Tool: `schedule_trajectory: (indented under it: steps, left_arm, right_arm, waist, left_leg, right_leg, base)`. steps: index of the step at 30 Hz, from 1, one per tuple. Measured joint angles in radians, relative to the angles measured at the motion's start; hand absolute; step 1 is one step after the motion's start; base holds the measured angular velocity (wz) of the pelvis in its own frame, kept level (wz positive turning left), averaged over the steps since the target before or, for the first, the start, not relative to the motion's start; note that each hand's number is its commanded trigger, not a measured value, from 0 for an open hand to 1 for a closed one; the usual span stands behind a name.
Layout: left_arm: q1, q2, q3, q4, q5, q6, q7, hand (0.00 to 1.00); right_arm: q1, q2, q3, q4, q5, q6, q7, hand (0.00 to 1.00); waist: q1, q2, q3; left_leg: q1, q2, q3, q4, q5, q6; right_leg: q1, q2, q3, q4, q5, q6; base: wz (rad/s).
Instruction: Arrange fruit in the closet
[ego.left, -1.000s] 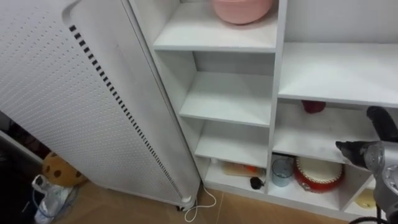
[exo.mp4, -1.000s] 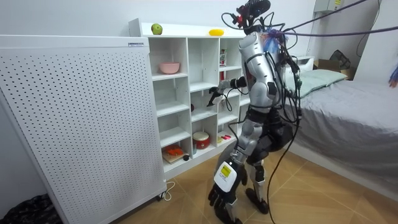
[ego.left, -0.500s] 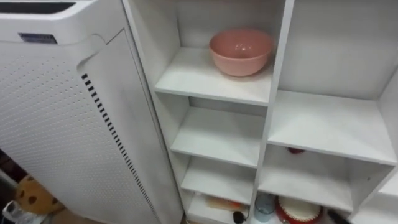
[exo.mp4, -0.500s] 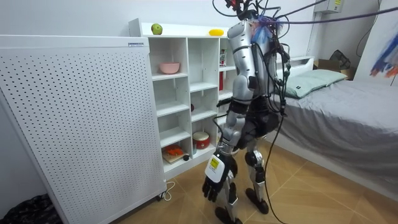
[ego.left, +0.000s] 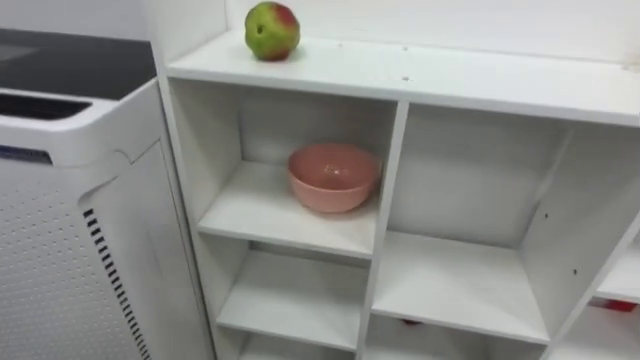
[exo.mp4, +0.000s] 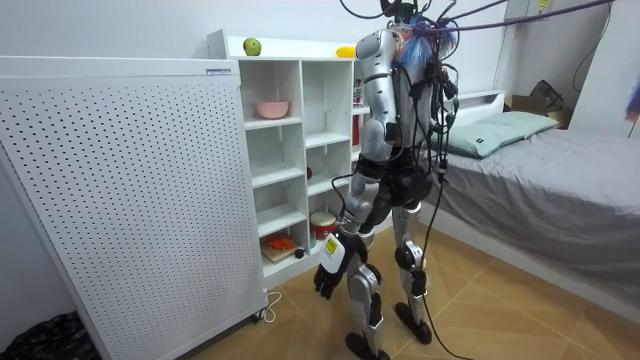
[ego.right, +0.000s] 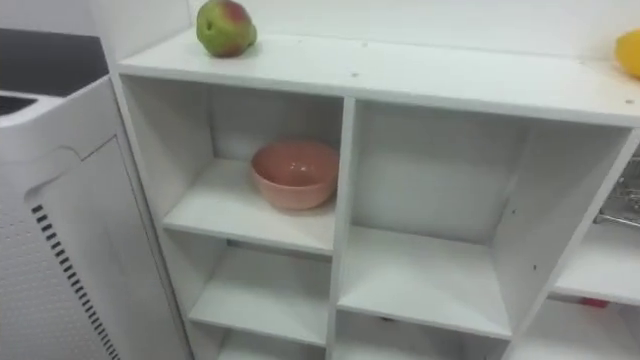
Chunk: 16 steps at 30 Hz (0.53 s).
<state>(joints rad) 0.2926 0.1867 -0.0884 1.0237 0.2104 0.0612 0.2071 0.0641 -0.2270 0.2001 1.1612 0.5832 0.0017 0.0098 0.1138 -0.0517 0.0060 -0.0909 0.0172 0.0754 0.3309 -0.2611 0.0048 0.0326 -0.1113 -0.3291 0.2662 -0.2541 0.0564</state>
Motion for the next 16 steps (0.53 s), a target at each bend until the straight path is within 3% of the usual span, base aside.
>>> schedule_trajectory:
  steps: [3, 4, 8, 12, 16]
  left_arm:
    - [0.004, -0.019, 0.016, 0.013, 0.003, 0.004, 0.0, 0.0]
    - [0.009, -0.024, 0.016, 0.013, 0.02, 0.006, -0.001, 0.0]
    - [0.003, -0.031, 0.018, 0.009, 0.066, 0.026, -0.004, 0.0]
    - [0.005, -0.047, 0.08, 0.02, 0.108, 0.038, -0.007, 0.0]
    - [-0.003, -0.059, 0.133, 0.021, 0.108, 0.042, -0.02, 0.0]
  right_arm:
    - [0.039, 0.021, -0.004, 0.006, -0.003, 0.0, 0.022, 0.0]
    - [0.048, 0.027, -0.006, 0.009, -0.005, 0.0, 0.024, 0.0]
    - [0.076, 0.041, -0.01, 0.011, -0.002, 0.001, 0.023, 0.0]
    - [0.095, 0.078, -0.077, 0.05, -0.002, 0.005, 0.014, 0.0]
    - [0.098, 0.09, -0.135, 0.1, 0.013, 0.008, 0.011, 0.0]
  waist:
    - [-0.025, 0.004, 0.0019]
    - [-0.034, 0.001, -0.002]
    - [-0.06, 0.004, -0.0026]
    - [-0.084, 0.006, -0.0008]
    - [-0.091, 0.011, 0.0016]
  left_leg:
    - [0.051, 0.001, 0.004, -0.024, 0.0, -0.002]
    - [0.057, 0.001, 0.004, -0.024, -0.001, -0.003]
    - [0.071, 0.001, 0.005, -0.028, -0.002, -0.005]
    - [0.122, 0.001, 0.018, -0.048, -0.002, -0.005]
    - [0.152, 0.002, 0.035, -0.063, -0.002, -0.006]
  right_leg:
    - [0.059, 0.007, 0.001, -0.037, 0.007, 0.001]
    - [0.068, 0.009, 0.0, -0.045, 0.008, 0.001]
    - [0.078, 0.01, 0.003, -0.048, 0.009, 0.001]
    - [0.115, 0.011, 0.014, -0.063, 0.012, 0.004]
    - [0.127, 0.012, 0.039, -0.063, 0.014, 0.004]
  base:
    - [-0.03]
    - [0.0]
    - [0.0]
    - [-0.08]
    - [-0.17]
